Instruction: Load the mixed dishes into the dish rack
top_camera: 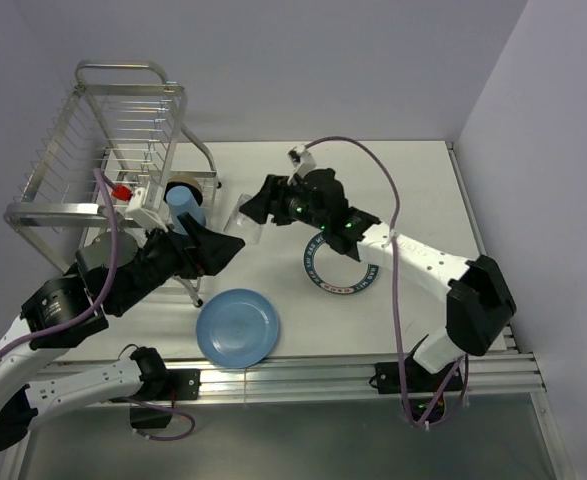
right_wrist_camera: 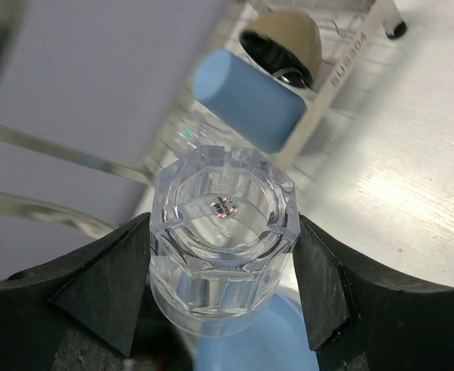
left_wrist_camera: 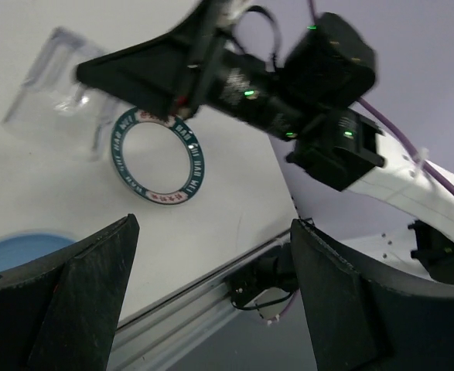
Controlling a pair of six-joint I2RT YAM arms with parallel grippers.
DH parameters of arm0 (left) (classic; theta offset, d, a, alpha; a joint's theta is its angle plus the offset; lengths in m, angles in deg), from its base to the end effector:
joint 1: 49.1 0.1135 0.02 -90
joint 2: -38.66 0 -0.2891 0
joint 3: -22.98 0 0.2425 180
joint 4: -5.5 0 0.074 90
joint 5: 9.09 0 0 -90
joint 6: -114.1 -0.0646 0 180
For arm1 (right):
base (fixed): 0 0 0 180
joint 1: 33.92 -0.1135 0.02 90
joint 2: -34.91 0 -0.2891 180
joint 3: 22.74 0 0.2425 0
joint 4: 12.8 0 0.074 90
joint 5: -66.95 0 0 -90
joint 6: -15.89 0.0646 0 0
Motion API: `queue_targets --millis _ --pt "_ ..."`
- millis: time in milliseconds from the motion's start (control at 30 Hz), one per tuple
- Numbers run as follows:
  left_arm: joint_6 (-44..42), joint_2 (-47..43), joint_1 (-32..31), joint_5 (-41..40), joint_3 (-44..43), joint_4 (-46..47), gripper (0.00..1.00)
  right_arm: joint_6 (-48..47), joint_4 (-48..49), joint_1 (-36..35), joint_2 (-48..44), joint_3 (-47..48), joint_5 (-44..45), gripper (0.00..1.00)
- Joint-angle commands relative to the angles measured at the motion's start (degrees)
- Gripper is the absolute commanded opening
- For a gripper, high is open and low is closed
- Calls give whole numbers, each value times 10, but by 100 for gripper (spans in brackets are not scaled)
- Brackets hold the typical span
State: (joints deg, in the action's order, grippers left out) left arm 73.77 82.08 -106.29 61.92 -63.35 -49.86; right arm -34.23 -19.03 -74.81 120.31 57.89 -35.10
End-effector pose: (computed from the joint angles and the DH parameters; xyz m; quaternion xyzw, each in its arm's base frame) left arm 0.0824 -0.0891 0.4482 -0.0527 0.7741 -0.4195 0.4713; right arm 0.2732 0.2544 0.3553 -0.0735 0.7667 0.4715 0.4294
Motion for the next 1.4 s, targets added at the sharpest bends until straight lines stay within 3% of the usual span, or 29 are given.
queue_targets --millis 0,133,367,733,1367 --pt "-26 -13 -2 68 17 72 86 -114 36 -39 39 27 63 0" --pt "-65 -52 -1 182 26 137 88 -153 44 -66 99 62 80 0" --pt "-76 -71 -2 297 -6 186 90 -196 56 -109 155 110 94 0" --pt "-70 -65 -2 265 42 265 91 -278 61 -138 276 225 88 0" --pt "-96 -57 -2 278 13 225 94 -332 -62 -170 463 503 106 0"
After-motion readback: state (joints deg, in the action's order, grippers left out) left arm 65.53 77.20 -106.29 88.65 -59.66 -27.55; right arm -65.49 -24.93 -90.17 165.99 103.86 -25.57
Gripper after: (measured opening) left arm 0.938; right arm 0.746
